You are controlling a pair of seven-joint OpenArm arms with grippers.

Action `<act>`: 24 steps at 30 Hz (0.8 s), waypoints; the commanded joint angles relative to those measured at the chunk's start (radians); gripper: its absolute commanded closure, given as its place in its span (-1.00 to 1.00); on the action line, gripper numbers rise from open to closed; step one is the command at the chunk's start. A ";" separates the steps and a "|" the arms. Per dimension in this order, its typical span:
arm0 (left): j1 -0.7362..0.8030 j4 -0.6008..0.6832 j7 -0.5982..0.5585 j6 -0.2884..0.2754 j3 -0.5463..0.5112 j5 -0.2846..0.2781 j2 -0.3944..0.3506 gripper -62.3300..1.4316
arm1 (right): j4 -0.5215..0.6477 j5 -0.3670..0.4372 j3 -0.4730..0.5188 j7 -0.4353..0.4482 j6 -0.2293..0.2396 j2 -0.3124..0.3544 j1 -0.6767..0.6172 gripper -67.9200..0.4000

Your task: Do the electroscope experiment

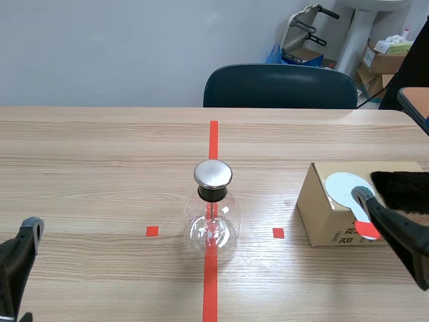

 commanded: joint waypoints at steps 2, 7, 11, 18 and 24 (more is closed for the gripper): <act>-0.014 0.008 0.045 0.002 0.003 0.004 0.002 -0.42 | 0.011 0.003 0.010 0.024 -0.006 -0.012 0.010 -1.00; -0.038 0.008 0.135 0.002 0.003 0.004 0.002 -0.42 | 0.011 -0.002 0.010 0.024 -0.006 -0.025 0.010 -1.00; -0.038 0.017 0.143 0.002 0.003 0.004 0.002 -0.42 | 0.011 -0.002 0.010 0.024 -0.006 -0.025 0.010 -1.00; -0.038 0.030 0.117 0.026 0.002 0.009 0.002 -0.42 | 0.011 -0.002 0.010 0.023 -0.006 -0.025 0.010 -1.00; -0.038 0.030 0.084 0.087 0.002 0.016 0.002 -0.42 | 0.011 -0.002 0.010 0.023 -0.006 -0.025 0.010 -1.00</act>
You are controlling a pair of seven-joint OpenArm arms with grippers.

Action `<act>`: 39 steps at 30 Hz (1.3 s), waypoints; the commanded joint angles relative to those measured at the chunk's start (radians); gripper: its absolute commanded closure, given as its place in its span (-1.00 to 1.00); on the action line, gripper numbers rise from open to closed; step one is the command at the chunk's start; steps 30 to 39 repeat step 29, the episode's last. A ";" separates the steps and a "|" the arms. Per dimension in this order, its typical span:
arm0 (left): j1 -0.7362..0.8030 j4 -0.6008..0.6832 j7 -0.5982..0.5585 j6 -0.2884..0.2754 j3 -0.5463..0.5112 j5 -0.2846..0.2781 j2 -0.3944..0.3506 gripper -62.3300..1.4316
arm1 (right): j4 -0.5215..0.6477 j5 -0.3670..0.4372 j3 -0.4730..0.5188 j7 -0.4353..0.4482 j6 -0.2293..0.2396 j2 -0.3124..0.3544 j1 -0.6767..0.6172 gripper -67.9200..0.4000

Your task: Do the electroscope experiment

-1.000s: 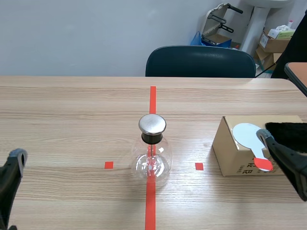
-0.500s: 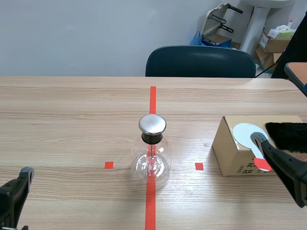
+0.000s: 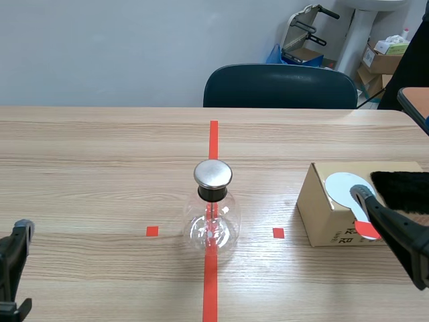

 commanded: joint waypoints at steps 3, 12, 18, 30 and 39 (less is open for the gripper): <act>0.002 0.026 -0.020 0.002 0.002 0.011 0.002 -0.42 | 0.011 0.008 0.010 0.011 -0.003 0.003 0.009 -1.00; 0.002 0.026 -0.035 -0.312 0.002 0.062 0.002 -0.42 | 0.011 0.008 0.010 0.011 -0.003 0.003 0.009 -1.00; 0.003 0.026 -0.031 -0.311 0.002 0.062 0.002 -0.42 | 0.011 0.007 0.010 0.011 -0.003 0.003 0.009 -1.00; 0.003 0.026 -0.031 -0.315 0.002 0.063 0.002 -0.42 | 0.011 0.008 0.010 0.011 -0.003 0.003 0.009 -1.00; 0.003 0.026 -0.031 -0.315 0.002 0.063 0.002 -0.42 | 0.011 0.008 0.010 0.011 -0.003 0.003 0.009 -1.00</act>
